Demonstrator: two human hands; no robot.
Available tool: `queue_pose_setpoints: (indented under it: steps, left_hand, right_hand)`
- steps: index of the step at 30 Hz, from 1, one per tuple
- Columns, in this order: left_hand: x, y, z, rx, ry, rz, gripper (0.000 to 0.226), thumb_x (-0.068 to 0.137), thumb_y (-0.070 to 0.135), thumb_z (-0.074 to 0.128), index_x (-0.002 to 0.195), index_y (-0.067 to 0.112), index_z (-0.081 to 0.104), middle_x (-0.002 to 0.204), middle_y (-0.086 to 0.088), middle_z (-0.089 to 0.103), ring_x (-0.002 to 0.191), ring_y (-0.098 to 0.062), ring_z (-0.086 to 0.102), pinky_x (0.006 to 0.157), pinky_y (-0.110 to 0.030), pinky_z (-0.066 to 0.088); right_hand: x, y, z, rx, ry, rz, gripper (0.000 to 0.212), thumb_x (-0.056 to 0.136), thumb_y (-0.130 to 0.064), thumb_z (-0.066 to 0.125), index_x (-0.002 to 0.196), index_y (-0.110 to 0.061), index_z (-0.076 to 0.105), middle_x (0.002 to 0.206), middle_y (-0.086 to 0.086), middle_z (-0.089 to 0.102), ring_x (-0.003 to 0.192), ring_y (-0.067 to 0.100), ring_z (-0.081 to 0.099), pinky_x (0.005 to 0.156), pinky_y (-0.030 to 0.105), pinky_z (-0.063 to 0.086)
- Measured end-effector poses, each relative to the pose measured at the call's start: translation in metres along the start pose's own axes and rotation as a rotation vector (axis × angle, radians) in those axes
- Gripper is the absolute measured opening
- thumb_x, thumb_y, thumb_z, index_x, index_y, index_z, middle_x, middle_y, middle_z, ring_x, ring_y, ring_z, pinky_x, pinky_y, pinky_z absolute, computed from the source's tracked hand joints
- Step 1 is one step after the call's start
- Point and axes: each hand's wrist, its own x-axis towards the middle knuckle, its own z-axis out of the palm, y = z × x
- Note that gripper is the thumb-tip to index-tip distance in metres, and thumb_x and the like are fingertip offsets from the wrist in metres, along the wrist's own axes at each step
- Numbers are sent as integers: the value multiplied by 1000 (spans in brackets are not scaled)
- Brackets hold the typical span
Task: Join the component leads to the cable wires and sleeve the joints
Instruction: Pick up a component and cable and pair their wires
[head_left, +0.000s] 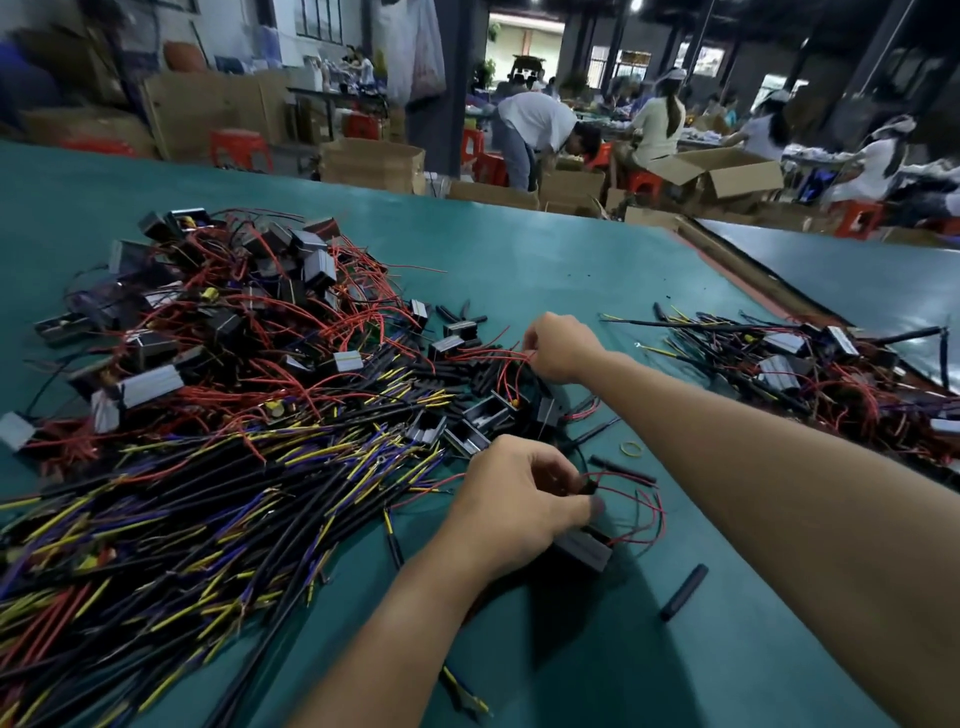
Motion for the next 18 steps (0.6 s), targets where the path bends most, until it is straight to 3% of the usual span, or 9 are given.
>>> queue_pose_setpoints:
  steps: [6,9,11,13,15,18]
  left_hand:
    - [-6,12,-13,-262,-102,-134,16,72,-11,76,80,0,68,66,-8,64,56,-19,54,53,-25,49]
    - [-8,15,-20,-312,-92,-170,18,73,-13,73,86,-1,69,75,-12,67,61,-16,62,59,-25,55]
    - [-8,16,-23,-332,-105,-179,22,73,-17,71,85,1,68,75,-12,69,61,-14,66,61,-26,58]
    - [-8,17,-24,-340,-112,-172,21,74,-18,70,84,1,68,75,-12,69,60,-14,67,60,-25,59]
    - [-9,17,-22,-359,-115,-174,16,77,-15,70,86,-2,68,74,-12,69,59,-16,66,58,-25,58]
    - [-10,16,-20,-367,-109,-182,12,77,-11,72,87,-5,68,72,-13,68,58,-19,67,57,-24,57]
  right_hand:
    - [-31,7,-1,51,87,-3,22,85,-17,57,102,-17,71,103,9,72,98,33,65,82,35,53]
    - [-48,17,-6,327,239,127,22,90,-16,57,106,-15,72,97,5,73,94,28,64,84,34,51]
    - [-66,24,-6,558,282,178,21,91,-11,56,93,-20,75,72,-3,66,69,20,58,66,28,46]
    - [-87,25,-1,621,283,180,27,89,-10,59,74,-29,72,57,-9,56,51,10,46,54,23,37]
    - [-105,25,7,618,284,197,27,87,-11,61,70,-30,71,58,-11,58,54,8,49,57,23,38]
    - [-115,33,10,608,373,281,22,86,-8,59,86,-26,73,78,-10,65,72,13,58,68,23,39]
